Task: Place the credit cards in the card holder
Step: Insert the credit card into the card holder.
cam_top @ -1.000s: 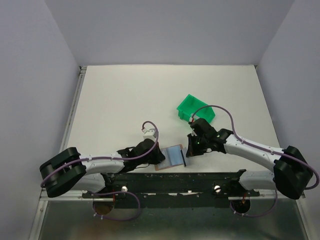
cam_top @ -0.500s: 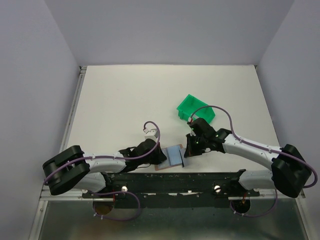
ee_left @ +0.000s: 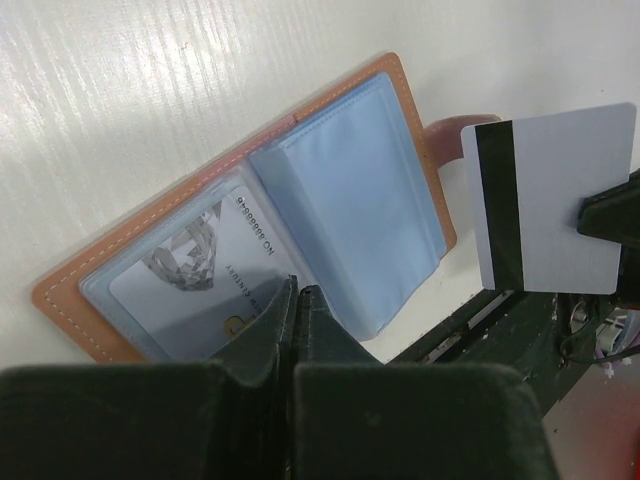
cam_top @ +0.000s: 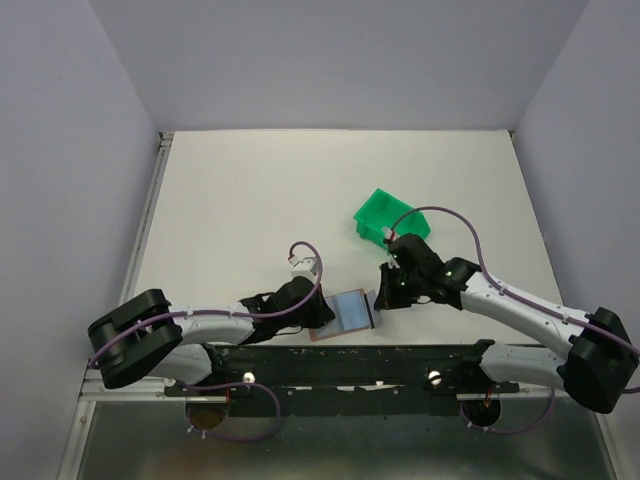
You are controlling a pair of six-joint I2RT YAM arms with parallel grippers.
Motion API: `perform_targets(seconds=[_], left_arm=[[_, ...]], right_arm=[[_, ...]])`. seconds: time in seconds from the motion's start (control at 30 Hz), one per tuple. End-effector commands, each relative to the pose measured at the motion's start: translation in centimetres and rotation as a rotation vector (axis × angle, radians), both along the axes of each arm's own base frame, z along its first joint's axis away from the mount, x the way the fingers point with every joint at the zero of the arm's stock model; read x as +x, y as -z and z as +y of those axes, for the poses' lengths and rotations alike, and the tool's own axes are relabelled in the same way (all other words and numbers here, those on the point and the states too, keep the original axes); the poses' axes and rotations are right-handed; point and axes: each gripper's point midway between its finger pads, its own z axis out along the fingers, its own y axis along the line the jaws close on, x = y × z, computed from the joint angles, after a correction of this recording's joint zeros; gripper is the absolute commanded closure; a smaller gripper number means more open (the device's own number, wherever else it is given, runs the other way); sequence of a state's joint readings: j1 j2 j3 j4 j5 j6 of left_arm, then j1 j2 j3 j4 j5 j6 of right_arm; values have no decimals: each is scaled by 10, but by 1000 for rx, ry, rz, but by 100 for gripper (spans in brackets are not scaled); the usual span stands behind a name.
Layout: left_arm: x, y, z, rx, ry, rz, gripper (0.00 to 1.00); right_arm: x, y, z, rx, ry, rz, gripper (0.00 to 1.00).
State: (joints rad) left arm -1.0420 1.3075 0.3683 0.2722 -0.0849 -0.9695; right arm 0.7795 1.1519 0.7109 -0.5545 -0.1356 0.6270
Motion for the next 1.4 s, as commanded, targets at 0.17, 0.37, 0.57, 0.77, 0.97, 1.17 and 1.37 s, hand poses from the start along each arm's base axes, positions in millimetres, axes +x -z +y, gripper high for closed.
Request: perform_targets(seconds=[0.17,0.37,0.57,0.77,0.97,1.17,1.37], left_arm=[[-3,-2,-6,-5,27,7,100],[-4,0,-5,-1,27,12,100],[-4,0,-6,-4,28,14,100],[-5,2,-6,-3,32,21,100],[-5,4,-7,-4,31,25,100],[-4,-2,-2,-5,7,16,100],[7,-34,5,1,-33,-63,100]], right_arm=[[-3,9,17,39,-28,58,100],[-5,20,20,41,-26,90,100],[-7,31,18,18,-23,122,100],[-11,38,23,35,-34,153,100],[-13,38,33,84,-59,170,100],[-13,41,34,84,-61,174,100],[-13,45,31,68,-55,177,100]])
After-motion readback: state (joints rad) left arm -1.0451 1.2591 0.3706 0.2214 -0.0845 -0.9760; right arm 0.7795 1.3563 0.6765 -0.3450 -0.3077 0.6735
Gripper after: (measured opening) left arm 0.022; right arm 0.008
